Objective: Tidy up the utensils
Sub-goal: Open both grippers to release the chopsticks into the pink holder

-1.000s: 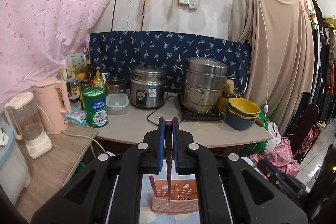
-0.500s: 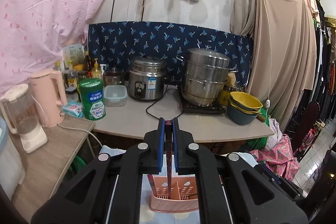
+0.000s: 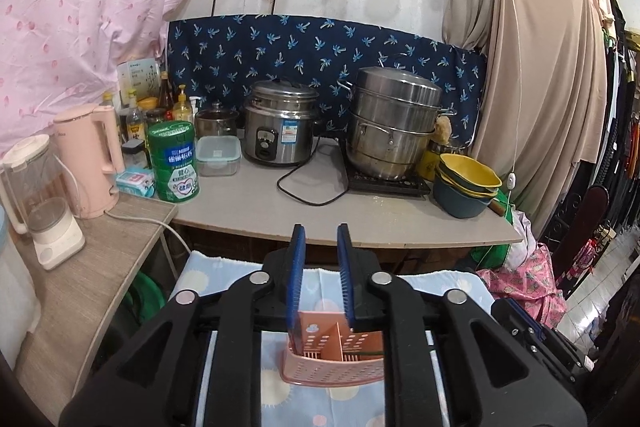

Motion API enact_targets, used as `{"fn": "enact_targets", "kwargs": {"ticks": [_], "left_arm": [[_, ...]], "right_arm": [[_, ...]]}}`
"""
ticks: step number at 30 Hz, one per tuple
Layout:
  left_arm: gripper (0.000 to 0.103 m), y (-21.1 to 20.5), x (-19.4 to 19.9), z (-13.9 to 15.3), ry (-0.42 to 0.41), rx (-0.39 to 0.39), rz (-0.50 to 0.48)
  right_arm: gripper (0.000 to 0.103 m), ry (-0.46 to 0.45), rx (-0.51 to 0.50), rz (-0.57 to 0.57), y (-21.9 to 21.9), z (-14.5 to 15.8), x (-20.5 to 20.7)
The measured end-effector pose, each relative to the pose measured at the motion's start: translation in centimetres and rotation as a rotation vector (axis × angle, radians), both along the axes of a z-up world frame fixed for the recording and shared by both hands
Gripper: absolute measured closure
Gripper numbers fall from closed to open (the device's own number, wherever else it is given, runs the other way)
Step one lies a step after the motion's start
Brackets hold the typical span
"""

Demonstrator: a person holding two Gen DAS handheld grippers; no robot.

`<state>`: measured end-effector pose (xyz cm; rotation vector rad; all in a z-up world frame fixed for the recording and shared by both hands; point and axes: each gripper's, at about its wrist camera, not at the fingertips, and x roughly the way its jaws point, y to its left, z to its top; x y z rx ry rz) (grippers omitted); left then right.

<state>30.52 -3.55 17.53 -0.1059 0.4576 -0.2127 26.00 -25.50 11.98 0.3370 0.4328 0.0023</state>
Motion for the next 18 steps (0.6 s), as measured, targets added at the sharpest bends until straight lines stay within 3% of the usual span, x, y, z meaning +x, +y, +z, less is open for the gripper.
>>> {"fn": "enact_targets", "kwargs": {"ticks": [4,18], "left_arm": [[0.074,0.2,-0.7,-0.3,0.015,-0.001,-0.001],[0.068,0.9,-5.3,-1.8,0.078,0.006,-0.025]], "right_arm": [[0.092,-0.005,0.003,-0.002,-0.1,0.1,-0.7],[0.092,0.048,0.016,0.023,0.7,-1.5,-6.4]]}}
